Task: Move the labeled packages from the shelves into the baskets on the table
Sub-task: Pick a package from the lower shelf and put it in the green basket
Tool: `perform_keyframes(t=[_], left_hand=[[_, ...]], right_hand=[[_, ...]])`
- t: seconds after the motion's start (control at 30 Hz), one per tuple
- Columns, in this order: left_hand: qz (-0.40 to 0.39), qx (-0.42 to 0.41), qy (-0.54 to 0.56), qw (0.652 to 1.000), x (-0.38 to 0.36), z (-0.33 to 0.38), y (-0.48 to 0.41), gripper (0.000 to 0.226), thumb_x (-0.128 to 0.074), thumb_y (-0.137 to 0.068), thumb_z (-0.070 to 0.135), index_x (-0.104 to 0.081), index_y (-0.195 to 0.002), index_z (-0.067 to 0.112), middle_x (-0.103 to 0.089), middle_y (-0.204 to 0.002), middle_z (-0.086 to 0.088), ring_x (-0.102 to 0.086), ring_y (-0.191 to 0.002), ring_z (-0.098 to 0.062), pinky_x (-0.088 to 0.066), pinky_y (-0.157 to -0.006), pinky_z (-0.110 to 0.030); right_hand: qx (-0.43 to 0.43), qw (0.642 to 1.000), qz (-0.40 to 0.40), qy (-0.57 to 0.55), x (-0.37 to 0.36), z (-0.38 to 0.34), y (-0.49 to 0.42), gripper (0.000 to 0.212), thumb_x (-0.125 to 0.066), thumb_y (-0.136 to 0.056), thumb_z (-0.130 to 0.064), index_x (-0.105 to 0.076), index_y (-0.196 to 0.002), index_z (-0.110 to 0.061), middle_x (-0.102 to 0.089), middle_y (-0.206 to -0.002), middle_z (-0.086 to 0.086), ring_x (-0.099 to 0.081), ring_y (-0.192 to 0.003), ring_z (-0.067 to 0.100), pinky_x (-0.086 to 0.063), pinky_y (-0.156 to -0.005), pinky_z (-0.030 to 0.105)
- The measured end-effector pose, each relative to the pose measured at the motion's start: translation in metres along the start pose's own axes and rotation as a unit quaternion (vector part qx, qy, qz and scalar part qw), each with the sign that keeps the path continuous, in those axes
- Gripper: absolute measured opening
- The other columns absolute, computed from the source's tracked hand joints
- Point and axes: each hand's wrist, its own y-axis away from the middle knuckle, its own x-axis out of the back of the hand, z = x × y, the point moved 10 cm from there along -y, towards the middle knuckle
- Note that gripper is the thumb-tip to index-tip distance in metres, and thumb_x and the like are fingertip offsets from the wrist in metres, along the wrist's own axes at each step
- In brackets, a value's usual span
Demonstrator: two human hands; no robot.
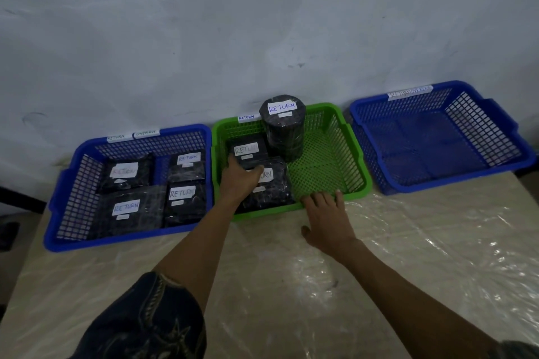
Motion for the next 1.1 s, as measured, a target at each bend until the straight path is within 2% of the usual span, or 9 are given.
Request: perform_keyframes(t=[0.13,0.27,0.4,0.5,0.67,0.77,0.93,1.0,1.1], left_hand=[[-0.008,-0.079,-0.227,0.971,-0.009,0.020,-0.012,0.067,-0.051,-0.089,0.054,-0.038,-0.144,0.017,-0.049,-0.138,-0.013,-0.045,-0.127,-0.036,-0.038,-0.105,-0.052],[-0.041,-0.094,-0.343,0.934,-0.019,0.025,-0.020,0.053,-0.038,-0.096,0.055,-0.056,-0.126,0.016,-0.055,-0.131,-0.013,-0.046,-0.124,-0.036,-0.025,-0.109,-0.055],[-0.070,-0.073,-0.329,0.939,-0.021,0.027,-0.017,0.046,-0.034,-0.099,0.049,-0.055,-0.126,0.019,-0.060,-0.127,-0.012,-0.051,-0.120,-0.032,-0.025,-0.110,-0.051],[-0.098,-0.047,-0.334,0.936,-0.021,0.025,-0.020,0.054,-0.039,-0.093,0.057,-0.053,-0.128,0.019,-0.060,-0.128,-0.011,-0.053,-0.118,-0.031,-0.032,-0.109,-0.049],[-0.135,-0.041,-0.400,0.906,-0.026,0.020,-0.025,0.076,-0.048,-0.073,0.079,-0.060,-0.123,0.024,-0.057,-0.133,-0.009,-0.050,-0.123,-0.032,-0.031,-0.111,-0.050],[-0.155,-0.025,-0.444,0.882,-0.027,0.014,-0.031,0.099,-0.046,-0.061,0.089,-0.055,-0.133,0.022,-0.043,-0.147,-0.012,-0.042,-0.131,-0.033,-0.031,-0.111,-0.049],[-0.205,-0.021,-0.455,0.866,-0.031,0.015,-0.033,0.099,-0.058,-0.059,0.087,-0.058,-0.127,0.016,-0.049,-0.142,-0.013,-0.048,-0.126,-0.030,-0.042,-0.105,-0.043],[-0.234,-0.033,-0.451,0.861,-0.034,0.016,-0.028,0.105,-0.065,-0.056,0.083,-0.049,-0.137,0.019,-0.047,-0.144,-0.012,-0.047,-0.128,-0.029,-0.044,-0.104,-0.040],[-0.200,-0.032,-0.470,0.859,-0.030,0.018,-0.017,0.127,-0.059,-0.054,0.089,-0.019,-0.152,0.019,-0.018,-0.158,-0.019,-0.027,-0.141,-0.037,-0.033,-0.112,-0.046]], right_hand=[[-0.005,1.000,-0.010,0.001,-0.002,0.000,0.000,0.061,-0.060,-0.081,-0.039,-0.039,-0.135,-0.019,-0.045,-0.131,0.004,-0.035,-0.130,0.025,-0.004,-0.115,0.052],[-0.007,1.000,-0.004,0.000,0.000,0.000,0.001,0.062,-0.060,-0.081,-0.040,-0.038,-0.135,-0.020,-0.045,-0.130,0.004,-0.035,-0.129,0.026,-0.004,-0.116,0.052],[-0.007,1.000,0.008,0.002,0.000,-0.001,0.001,0.064,-0.066,-0.077,-0.039,-0.044,-0.132,-0.016,-0.049,-0.126,0.007,-0.040,-0.127,0.029,-0.008,-0.115,0.055],[-0.011,1.000,0.008,0.010,0.000,-0.002,0.002,0.064,-0.066,-0.076,-0.040,-0.045,-0.131,-0.015,-0.050,-0.125,0.008,-0.041,-0.125,0.030,-0.009,-0.115,0.055],[-0.020,0.999,0.023,0.030,0.000,-0.001,0.003,0.063,-0.072,-0.069,-0.041,-0.053,-0.123,-0.015,-0.056,-0.115,0.009,-0.049,-0.117,0.031,-0.017,-0.112,0.058],[-0.023,0.999,0.032,0.033,-0.003,0.000,0.002,0.063,-0.074,-0.065,-0.041,-0.055,-0.119,-0.015,-0.057,-0.110,0.009,-0.052,-0.113,0.031,-0.021,-0.111,0.059],[-0.037,0.997,0.054,0.047,-0.004,0.001,0.000,0.056,-0.077,-0.060,-0.042,-0.062,-0.106,-0.014,-0.062,-0.097,0.009,-0.058,-0.100,0.032,-0.034,-0.103,0.062],[-0.040,0.996,0.059,0.047,-0.004,0.001,-0.002,0.048,-0.076,-0.064,-0.040,-0.064,-0.104,-0.015,-0.062,-0.094,0.009,-0.059,-0.096,0.031,-0.036,-0.101,0.063],[-0.045,0.995,0.069,0.054,-0.003,0.000,-0.003,0.042,-0.074,-0.069,-0.038,-0.064,-0.103,-0.016,-0.062,-0.092,0.009,-0.060,-0.095,0.031,-0.036,-0.100,0.063]])
